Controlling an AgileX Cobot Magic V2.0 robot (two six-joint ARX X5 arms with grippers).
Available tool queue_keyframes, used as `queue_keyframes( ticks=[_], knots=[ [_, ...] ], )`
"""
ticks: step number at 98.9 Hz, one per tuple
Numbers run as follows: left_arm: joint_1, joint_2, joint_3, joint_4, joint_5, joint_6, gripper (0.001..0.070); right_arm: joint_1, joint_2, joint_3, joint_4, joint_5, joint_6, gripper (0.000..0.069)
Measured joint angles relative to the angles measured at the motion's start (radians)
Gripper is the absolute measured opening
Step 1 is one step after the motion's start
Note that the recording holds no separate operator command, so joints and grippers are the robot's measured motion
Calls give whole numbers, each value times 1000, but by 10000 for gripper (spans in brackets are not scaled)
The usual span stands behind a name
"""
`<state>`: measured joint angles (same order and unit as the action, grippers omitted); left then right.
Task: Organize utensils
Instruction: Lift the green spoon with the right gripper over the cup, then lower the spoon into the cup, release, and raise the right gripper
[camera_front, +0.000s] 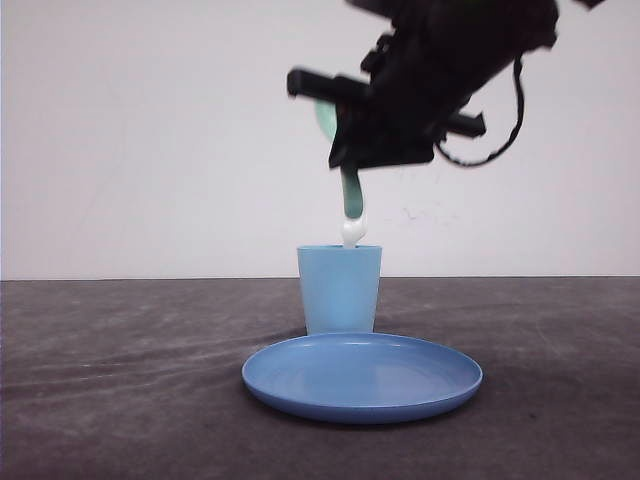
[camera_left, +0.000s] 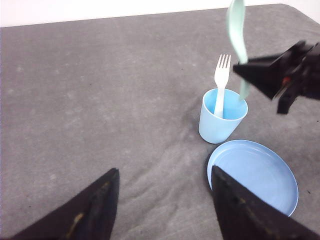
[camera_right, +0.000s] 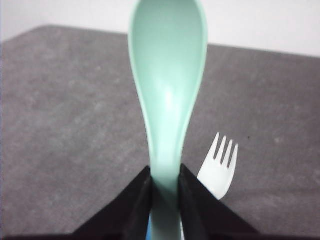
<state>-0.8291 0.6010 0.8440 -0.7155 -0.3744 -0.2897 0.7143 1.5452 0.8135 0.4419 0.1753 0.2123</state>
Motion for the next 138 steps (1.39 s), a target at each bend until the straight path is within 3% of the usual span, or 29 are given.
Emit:
queue_keyframes(
  ticks=[72,98,138],
  knots=[
    [0,0,0,-4,6,-11,351,6,144,0,56,-24,5,79],
    [0,0,0,-11,7,-11,351,13,144,0,56,-29,5,198],
    [0,0,0,-11,14,-12,351,18,76,0,24,-44,3,213]
  ],
)
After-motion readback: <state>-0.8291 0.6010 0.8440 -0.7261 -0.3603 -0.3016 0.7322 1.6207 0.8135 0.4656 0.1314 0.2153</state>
